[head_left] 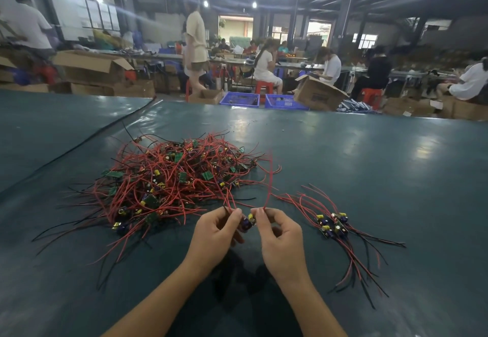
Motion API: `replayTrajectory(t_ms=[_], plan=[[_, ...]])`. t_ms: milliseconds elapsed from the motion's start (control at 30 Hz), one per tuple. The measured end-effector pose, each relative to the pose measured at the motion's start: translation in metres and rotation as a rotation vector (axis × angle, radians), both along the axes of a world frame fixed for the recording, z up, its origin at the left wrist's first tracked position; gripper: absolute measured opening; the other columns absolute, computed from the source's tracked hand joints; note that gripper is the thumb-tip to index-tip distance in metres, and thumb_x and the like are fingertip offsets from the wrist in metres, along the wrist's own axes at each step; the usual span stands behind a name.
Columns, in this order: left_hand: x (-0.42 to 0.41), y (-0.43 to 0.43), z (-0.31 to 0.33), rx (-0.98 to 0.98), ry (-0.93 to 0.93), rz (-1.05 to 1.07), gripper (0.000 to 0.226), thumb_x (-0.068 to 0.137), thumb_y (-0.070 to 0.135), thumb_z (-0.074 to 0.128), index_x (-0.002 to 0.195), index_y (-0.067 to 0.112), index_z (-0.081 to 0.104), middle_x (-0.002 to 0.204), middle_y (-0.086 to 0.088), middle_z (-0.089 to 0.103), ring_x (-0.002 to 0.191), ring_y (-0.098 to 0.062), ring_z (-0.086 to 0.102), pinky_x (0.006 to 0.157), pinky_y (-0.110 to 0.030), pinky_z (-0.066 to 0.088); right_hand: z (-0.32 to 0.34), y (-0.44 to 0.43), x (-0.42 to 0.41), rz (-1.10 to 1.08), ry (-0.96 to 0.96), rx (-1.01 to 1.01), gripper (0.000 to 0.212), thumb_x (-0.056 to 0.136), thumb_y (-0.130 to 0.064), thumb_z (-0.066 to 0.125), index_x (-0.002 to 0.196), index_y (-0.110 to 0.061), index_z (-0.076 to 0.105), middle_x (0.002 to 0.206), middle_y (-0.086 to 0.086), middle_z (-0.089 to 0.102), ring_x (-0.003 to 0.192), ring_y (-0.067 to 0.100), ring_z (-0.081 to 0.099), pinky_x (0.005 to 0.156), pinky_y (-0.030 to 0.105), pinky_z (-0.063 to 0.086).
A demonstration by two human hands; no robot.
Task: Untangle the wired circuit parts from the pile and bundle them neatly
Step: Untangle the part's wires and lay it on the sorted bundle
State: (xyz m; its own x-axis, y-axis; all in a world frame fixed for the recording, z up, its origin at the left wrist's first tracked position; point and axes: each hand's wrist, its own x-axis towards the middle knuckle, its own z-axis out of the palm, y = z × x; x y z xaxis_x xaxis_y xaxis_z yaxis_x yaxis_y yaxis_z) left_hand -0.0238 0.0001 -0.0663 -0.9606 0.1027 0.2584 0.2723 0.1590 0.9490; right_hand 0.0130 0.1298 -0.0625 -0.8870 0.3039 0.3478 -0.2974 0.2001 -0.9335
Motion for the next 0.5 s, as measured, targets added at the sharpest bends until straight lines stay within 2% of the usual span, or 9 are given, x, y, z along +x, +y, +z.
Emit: replayTrajectory(t_ms=[67,133,200,333,433,500], plan=[[0.000,0.003,0.003,0.142,-0.045,0.003,0.025,0.097,0.020,0.054,0.081,0.010,0.070,0.071,-0.008,0.072,0.060,-0.022,0.068,0.054,-0.024,0.053,0.001,0.002,-0.002,-0.060,-0.059,-0.132,0.018,0.096,-0.025,0.062,0.083,-0.024,0.075,0.071,-0.009,0.069,0.059,0.006,0.057,0.059,0.022,0.047],[0.001,0.006,0.006,0.299,-0.115,0.012,0.026,0.096,0.020,0.054,0.084,0.006,0.071,0.070,-0.009,0.072,0.061,-0.021,0.067,0.055,-0.024,0.053,0.002,0.004,-0.004,-0.082,-0.153,-0.355,0.019,0.095,-0.025,0.063,0.081,-0.021,0.076,0.059,-0.011,0.058,0.048,0.004,0.044,0.050,0.022,0.040],[0.002,0.008,0.008,0.427,-0.195,0.015,0.026,0.095,0.023,0.054,0.086,0.004,0.071,0.071,-0.010,0.071,0.062,-0.019,0.067,0.055,-0.023,0.054,0.003,0.005,-0.005,-0.073,-0.198,-0.511,0.019,0.095,-0.024,0.064,0.080,-0.017,0.075,0.056,-0.010,0.049,0.041,0.003,0.032,0.040,0.020,0.032],[0.004,0.008,0.010,0.617,-0.366,0.030,0.031,0.095,0.031,0.053,0.084,0.006,0.067,0.072,-0.010,0.069,0.058,-0.018,0.066,0.050,-0.023,0.052,0.005,0.000,-0.002,0.019,-0.162,-0.521,0.022,0.095,-0.022,0.063,0.079,-0.022,0.077,0.060,-0.007,0.050,0.044,0.005,0.031,0.038,0.019,0.029],[0.007,0.005,0.015,0.556,-0.414,-0.057,0.042,0.075,0.051,0.064,0.079,0.010,0.067,0.070,-0.010,0.068,0.053,-0.020,0.063,0.046,-0.025,0.049,0.006,-0.002,-0.001,0.073,-0.125,-0.453,0.020,0.095,-0.023,0.062,0.083,-0.025,0.077,0.062,-0.003,0.051,0.045,0.008,0.036,0.039,0.020,0.031],[0.010,0.006,0.019,0.431,-0.420,-0.128,0.051,0.067,0.061,0.065,0.078,0.011,0.070,0.070,-0.011,0.067,0.053,-0.021,0.062,0.048,-0.026,0.049,0.006,-0.004,0.000,0.098,-0.086,-0.366,0.017,0.094,-0.025,0.063,0.085,-0.028,0.078,0.063,-0.004,0.062,0.050,0.011,0.051,0.045,0.021,0.043]])
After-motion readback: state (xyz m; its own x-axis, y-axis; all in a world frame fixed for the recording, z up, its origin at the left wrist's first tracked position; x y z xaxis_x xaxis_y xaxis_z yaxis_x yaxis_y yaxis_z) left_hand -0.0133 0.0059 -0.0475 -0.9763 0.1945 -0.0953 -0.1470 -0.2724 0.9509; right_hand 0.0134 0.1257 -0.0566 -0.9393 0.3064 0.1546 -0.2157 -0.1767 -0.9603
